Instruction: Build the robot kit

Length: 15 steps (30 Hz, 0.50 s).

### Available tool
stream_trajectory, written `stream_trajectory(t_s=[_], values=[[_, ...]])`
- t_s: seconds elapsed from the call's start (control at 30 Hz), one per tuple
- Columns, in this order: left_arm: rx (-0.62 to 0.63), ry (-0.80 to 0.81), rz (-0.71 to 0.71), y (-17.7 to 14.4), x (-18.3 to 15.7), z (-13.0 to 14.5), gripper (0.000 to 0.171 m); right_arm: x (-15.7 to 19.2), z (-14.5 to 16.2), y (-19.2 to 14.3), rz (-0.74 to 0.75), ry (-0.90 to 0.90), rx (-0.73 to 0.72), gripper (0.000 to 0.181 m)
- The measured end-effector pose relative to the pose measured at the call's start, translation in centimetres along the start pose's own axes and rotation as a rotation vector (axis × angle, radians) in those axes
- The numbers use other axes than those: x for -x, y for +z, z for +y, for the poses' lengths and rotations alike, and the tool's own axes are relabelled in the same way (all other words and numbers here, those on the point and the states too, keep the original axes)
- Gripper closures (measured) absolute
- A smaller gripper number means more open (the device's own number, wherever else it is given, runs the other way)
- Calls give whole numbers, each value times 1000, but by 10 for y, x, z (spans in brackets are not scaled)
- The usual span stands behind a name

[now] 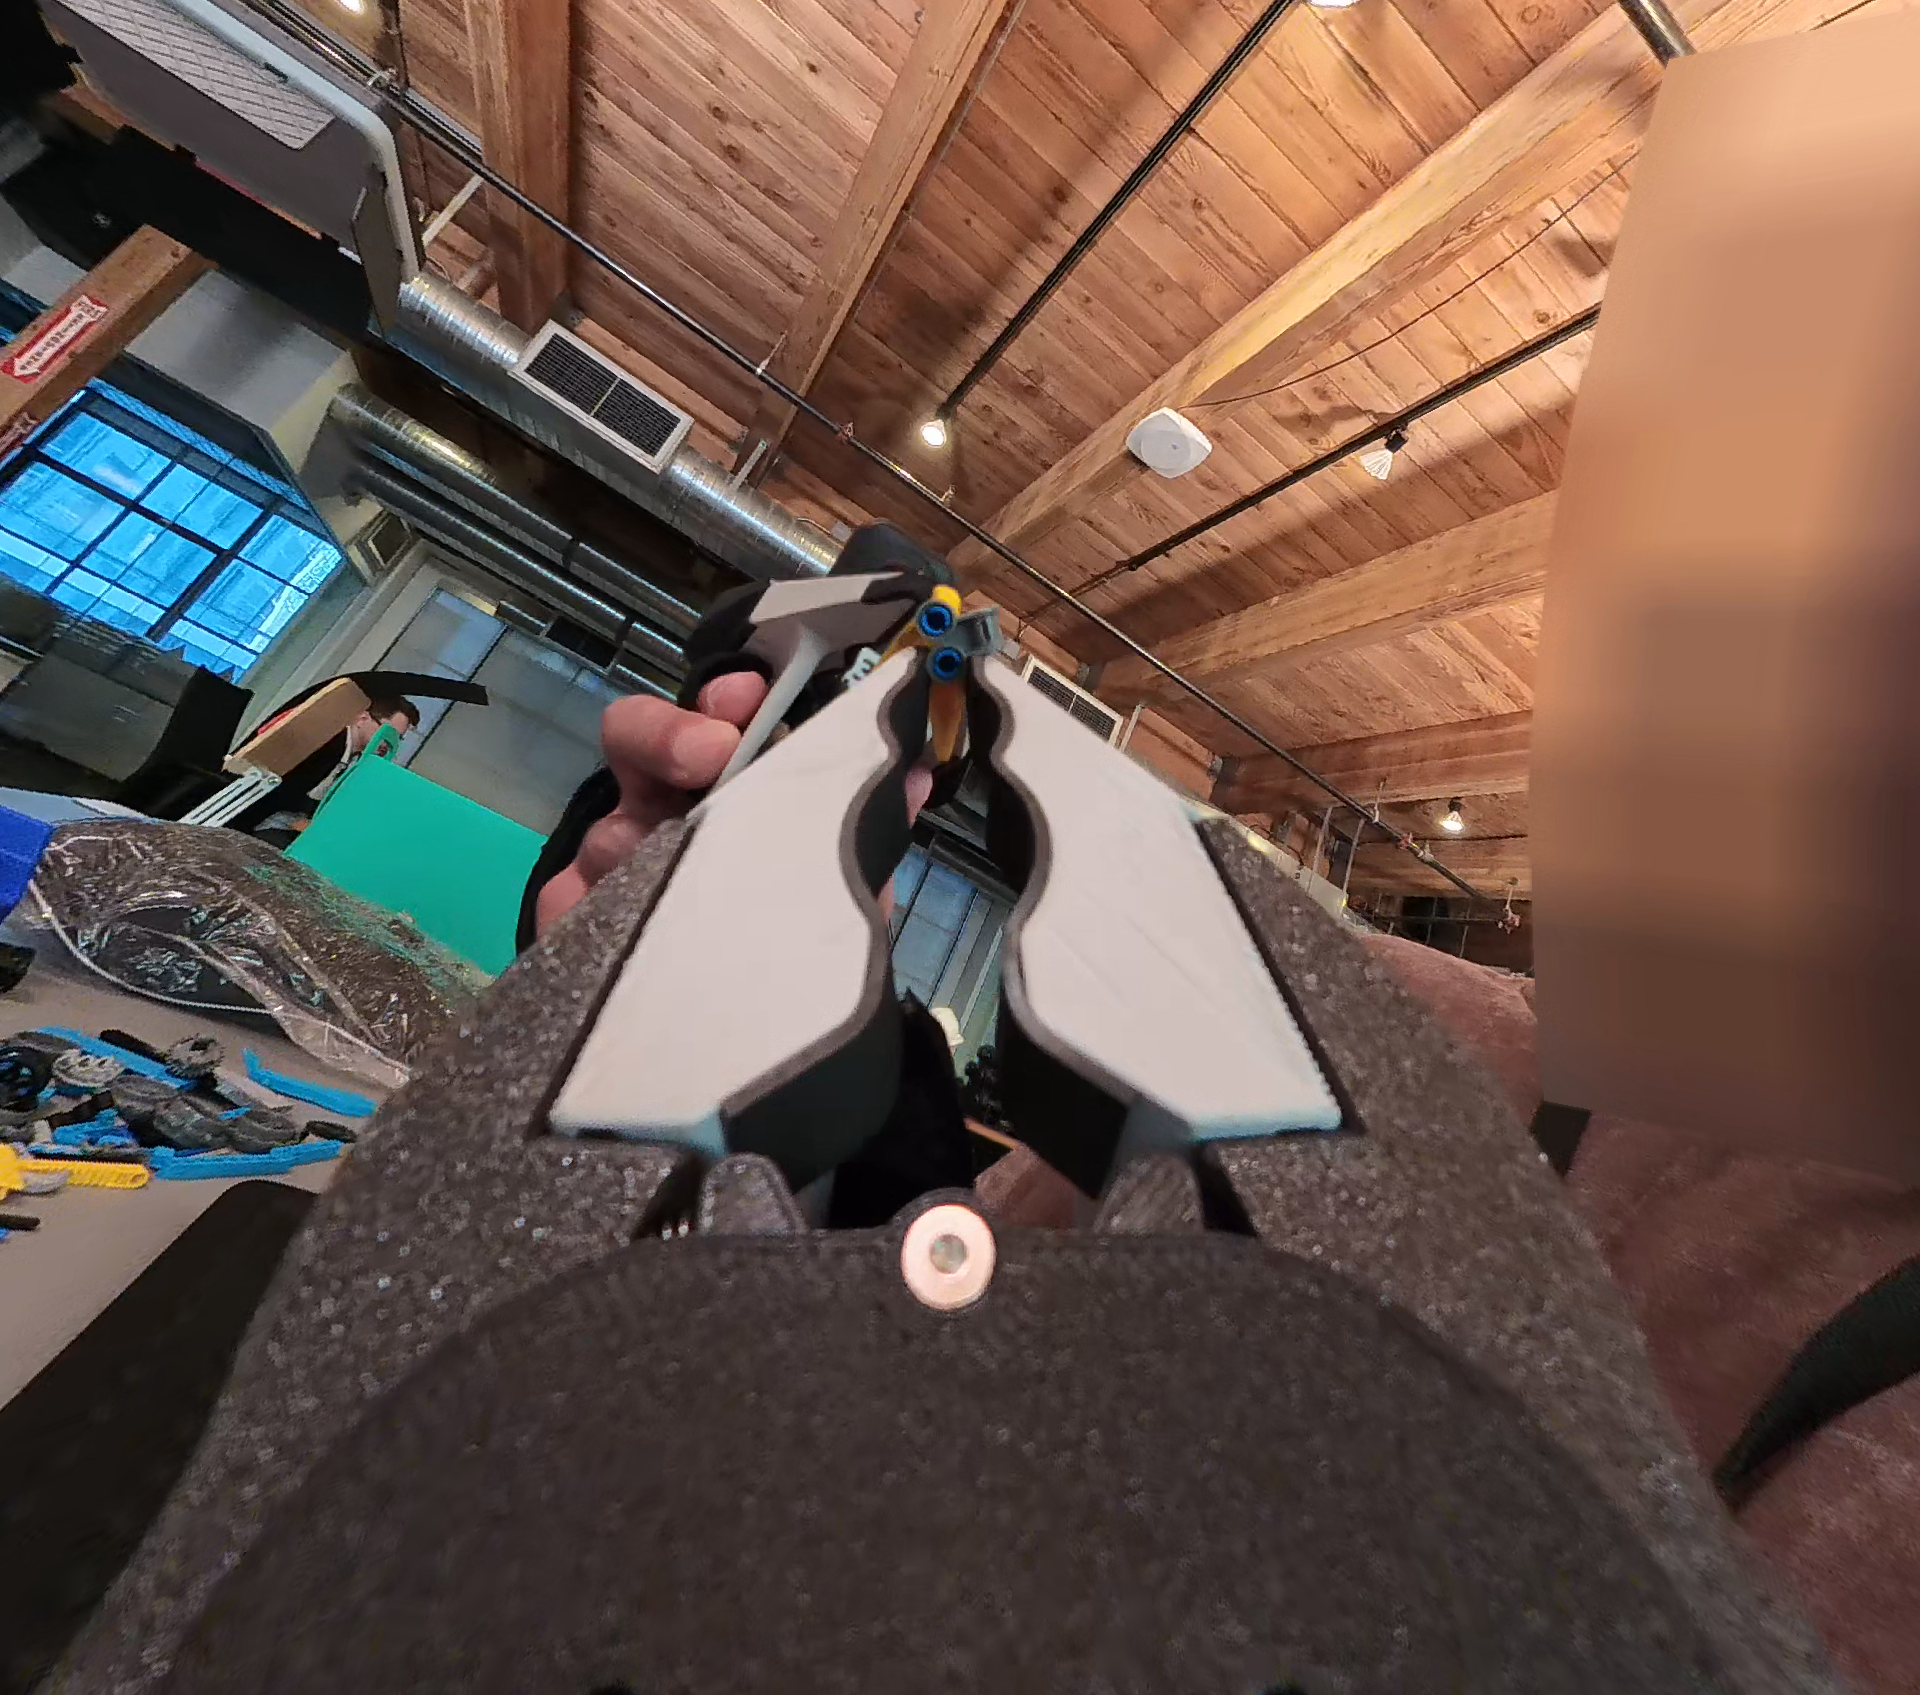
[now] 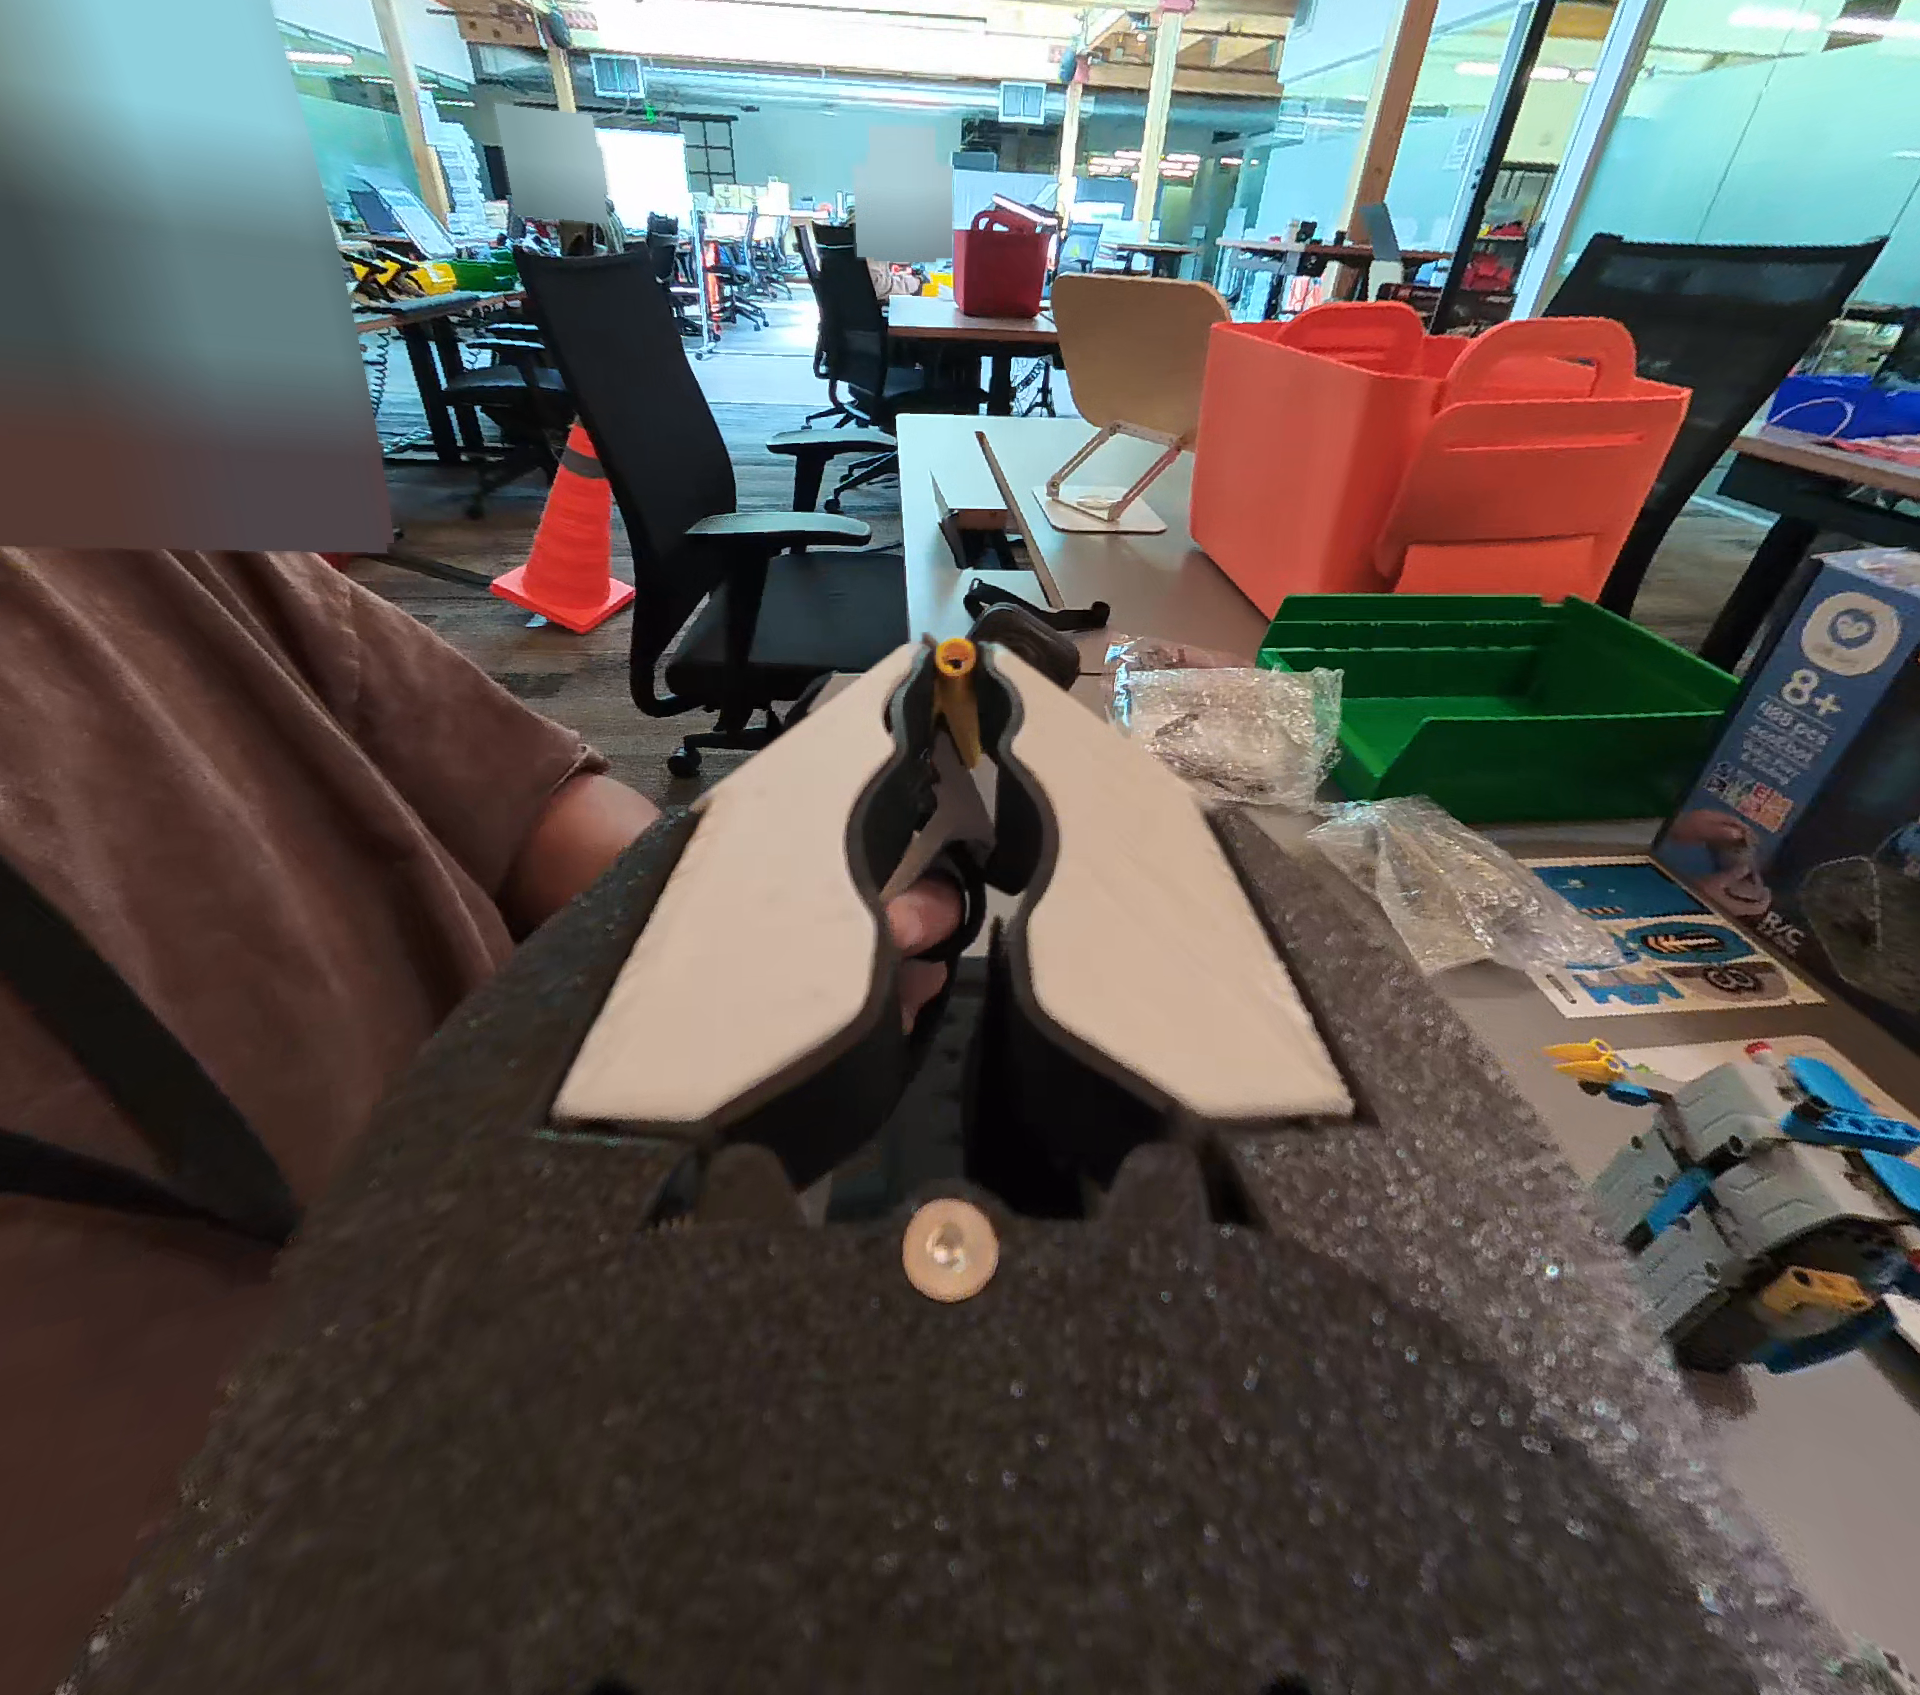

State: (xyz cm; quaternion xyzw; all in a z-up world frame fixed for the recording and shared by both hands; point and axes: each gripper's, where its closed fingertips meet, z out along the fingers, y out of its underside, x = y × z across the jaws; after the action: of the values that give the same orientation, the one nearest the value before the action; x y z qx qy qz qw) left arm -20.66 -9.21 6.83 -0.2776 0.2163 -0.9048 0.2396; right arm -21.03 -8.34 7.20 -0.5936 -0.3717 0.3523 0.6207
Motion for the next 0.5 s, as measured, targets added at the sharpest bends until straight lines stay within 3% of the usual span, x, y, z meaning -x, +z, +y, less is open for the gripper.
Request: stream_trajectory(t_s=[0.3, 0.5], values=[[1, -48, 11, -2, 5, 1, 166, -3, 5, -1, -38, 75, 27, 174], [-80, -218, 47, -12, 20, -3, 165, -17, 17, 1, -23, 88, 132, 174]])
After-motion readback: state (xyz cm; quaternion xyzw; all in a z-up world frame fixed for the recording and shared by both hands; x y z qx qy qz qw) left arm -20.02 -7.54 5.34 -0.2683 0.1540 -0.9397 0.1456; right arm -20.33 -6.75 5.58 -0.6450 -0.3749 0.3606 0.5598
